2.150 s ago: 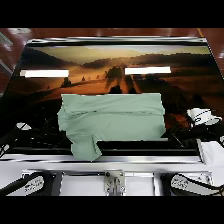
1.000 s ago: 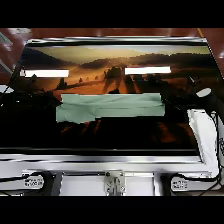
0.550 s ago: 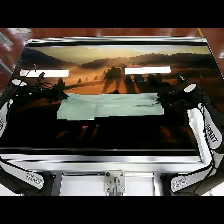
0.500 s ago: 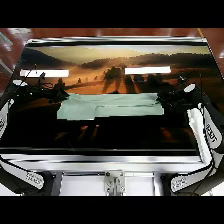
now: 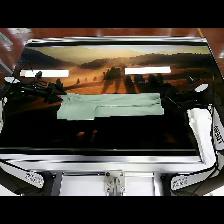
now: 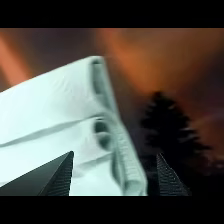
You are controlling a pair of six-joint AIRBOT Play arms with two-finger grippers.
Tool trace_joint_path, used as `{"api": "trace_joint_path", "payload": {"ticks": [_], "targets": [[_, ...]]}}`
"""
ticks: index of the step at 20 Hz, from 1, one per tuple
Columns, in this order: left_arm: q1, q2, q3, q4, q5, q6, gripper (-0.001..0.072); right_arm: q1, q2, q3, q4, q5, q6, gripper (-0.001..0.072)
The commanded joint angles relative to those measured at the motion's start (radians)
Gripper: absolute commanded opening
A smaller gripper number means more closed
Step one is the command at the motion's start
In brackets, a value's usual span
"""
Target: Fold the shirts.
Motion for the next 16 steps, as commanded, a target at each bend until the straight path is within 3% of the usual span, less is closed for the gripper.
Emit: {"api": "trace_joint_path", "payload": {"ticks": [1,5,6,8,9,11,12,16], "targets": [[-0.011,0.050,0.006,-0.001,-0.033,-0.004,0.0582,-0.010,-0.067,0.001,0.127,0.061,-0.024,0.0638],[-0.064,0.090,0.006,-0.037,-0.030,0.043,0.0583,0.035,-0.129,0.001,0.189,0.064,-0.032,0.0633],[-0.081,0.093,0.006,-0.071,-0.028,0.057,0.0583,0.049,-0.131,0.001,0.186,0.064,-0.033,0.0504],[-0.123,0.093,0.006,-0.147,-0.018,0.076,0.0581,0.060,-0.122,0.002,0.191,0.066,-0.040,0.0078],[-0.147,0.093,0.006,-0.163,0.005,0.075,0.0553,0.060,-0.105,0.002,0.205,0.081,-0.076,0.0066],[-0.213,0.090,0.005,-0.166,0.071,0.075,0.0144,0.055,-0.030,0.002,0.208,0.117,-0.141,0.0065],[-0.258,0.086,0.005,-0.166,0.119,0.075,0.0041,0.053,0.021,0.002,0.205,0.134,-0.151,0.0065],[-0.490,0.023,0.005,-0.166,0.341,0.010,0.0034,0.052,0.273,0.001,0.183,0.260,-0.104,0.0065]]}}
